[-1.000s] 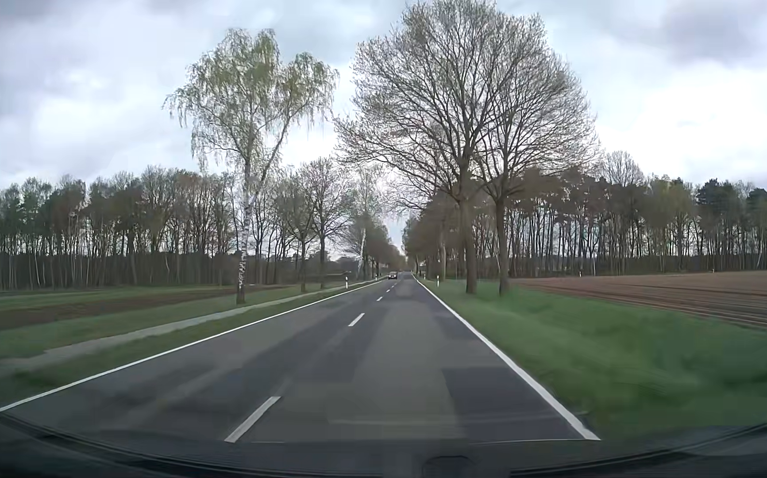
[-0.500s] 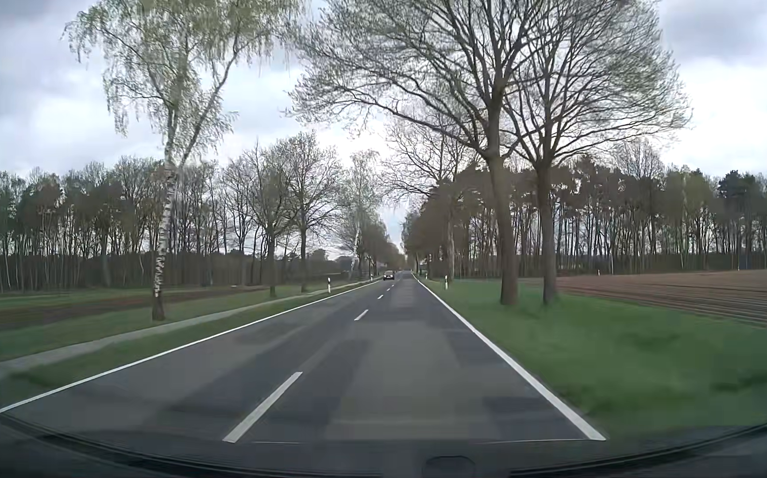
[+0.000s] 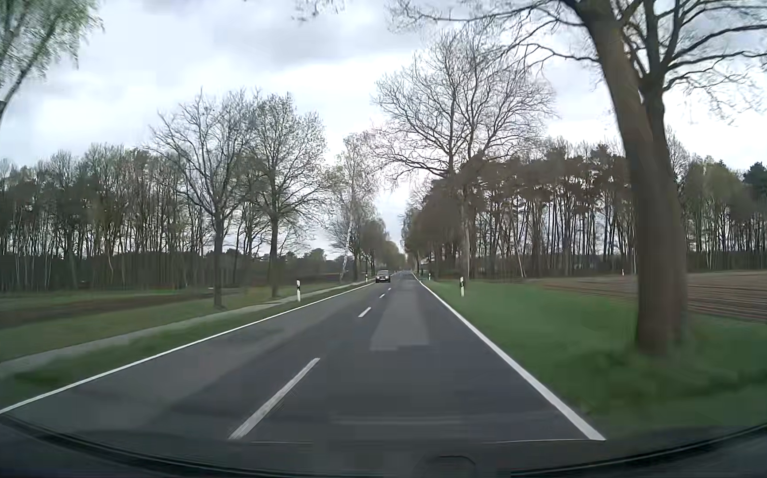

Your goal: Follow the waypoints while adhering to traffic rules and regulations

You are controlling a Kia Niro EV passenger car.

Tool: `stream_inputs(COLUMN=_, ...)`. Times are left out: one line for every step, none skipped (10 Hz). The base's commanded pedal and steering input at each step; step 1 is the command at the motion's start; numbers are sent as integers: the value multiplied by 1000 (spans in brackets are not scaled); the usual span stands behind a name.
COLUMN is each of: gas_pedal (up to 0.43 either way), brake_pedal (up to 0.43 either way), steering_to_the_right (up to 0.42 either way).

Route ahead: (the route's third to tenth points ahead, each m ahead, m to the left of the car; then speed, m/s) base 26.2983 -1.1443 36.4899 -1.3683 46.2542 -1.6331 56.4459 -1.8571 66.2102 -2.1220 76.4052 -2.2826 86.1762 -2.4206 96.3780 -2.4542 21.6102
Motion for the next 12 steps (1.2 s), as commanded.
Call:
stream_inputs(gas_pedal=268, brake_pedal=0, steering_to_the_right=-1)
stream_inputs(gas_pedal=268, brake_pedal=0, steering_to_the_right=-1)
stream_inputs(gas_pedal=268, brake_pedal=0, steering_to_the_right=-1)
stream_inputs(gas_pedal=268, brake_pedal=0, steering_to_the_right=-1)
stream_inputs(gas_pedal=268, brake_pedal=0, steering_to_the_right=-1)
stream_inputs(gas_pedal=268, brake_pedal=0, steering_to_the_right=0)
stream_inputs(gas_pedal=268, brake_pedal=0, steering_to_the_right=-1)
stream_inputs(gas_pedal=268, brake_pedal=0, steering_to_the_right=-1)
stream_inputs(gas_pedal=268, brake_pedal=0, steering_to_the_right=-1)
stream_inputs(gas_pedal=268, brake_pedal=0, steering_to_the_right=-1)
stream_inputs(gas_pedal=268, brake_pedal=0, steering_to_the_right=-2)
stream_inputs(gas_pedal=268, brake_pedal=0, steering_to_the_right=-2)
